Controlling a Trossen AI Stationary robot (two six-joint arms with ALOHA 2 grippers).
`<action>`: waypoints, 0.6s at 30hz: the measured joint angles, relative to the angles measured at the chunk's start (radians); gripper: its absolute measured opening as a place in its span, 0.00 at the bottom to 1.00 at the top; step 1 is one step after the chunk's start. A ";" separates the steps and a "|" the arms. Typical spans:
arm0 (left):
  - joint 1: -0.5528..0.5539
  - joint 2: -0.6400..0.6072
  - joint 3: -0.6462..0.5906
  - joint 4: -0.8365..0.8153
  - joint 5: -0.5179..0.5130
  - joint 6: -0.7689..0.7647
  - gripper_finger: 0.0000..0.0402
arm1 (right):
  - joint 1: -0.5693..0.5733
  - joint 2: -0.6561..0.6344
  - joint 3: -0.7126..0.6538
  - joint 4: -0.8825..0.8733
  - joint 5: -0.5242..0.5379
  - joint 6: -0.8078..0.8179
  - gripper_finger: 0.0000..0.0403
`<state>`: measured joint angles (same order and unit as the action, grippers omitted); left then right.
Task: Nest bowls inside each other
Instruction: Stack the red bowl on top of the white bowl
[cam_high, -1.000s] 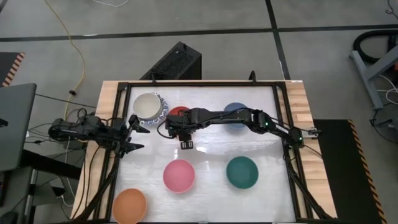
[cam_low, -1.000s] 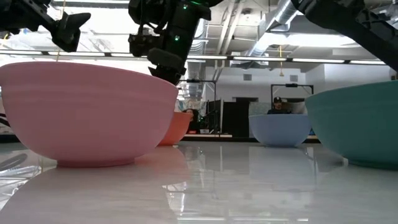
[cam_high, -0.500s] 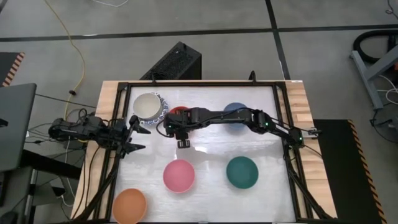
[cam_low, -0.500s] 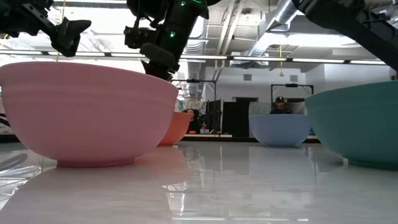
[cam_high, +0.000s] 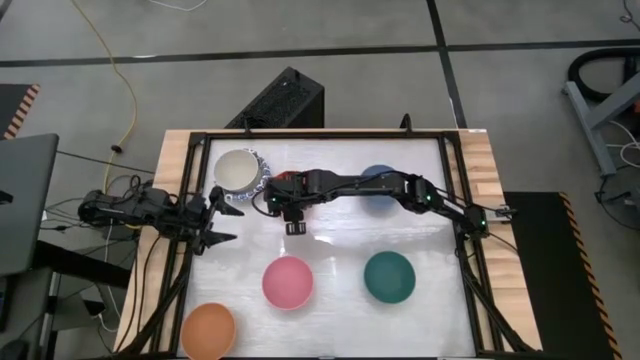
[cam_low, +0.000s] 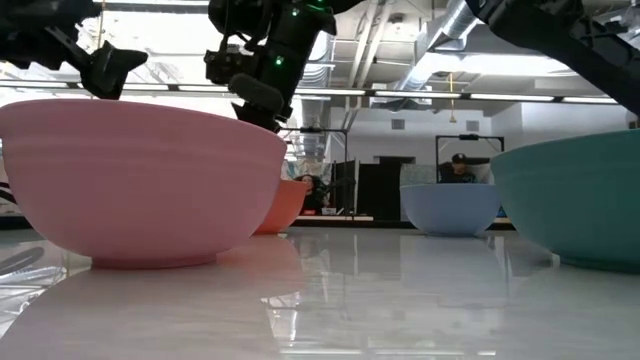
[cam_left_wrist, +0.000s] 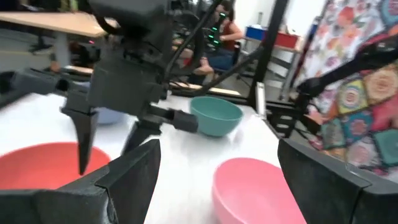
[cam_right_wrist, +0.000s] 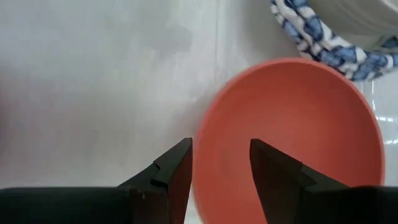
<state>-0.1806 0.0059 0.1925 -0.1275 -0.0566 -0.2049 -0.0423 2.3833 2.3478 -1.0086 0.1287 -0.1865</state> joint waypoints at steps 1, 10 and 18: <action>0.000 0.000 0.000 0.002 -0.015 0.004 0.78 | -0.001 0.000 0.000 -0.001 0.000 0.001 0.45; 0.000 0.000 0.000 -0.016 -0.028 -0.004 0.78 | -0.007 0.000 0.000 0.003 -0.003 -0.001 0.45; 0.000 0.000 0.000 -0.021 -0.011 -0.026 0.78 | -0.006 0.000 0.000 0.011 -0.027 0.003 0.45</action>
<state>-0.1806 0.0055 0.1925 -0.1486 -0.0681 -0.2312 -0.0479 2.3833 2.3478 -0.9977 0.1021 -0.1837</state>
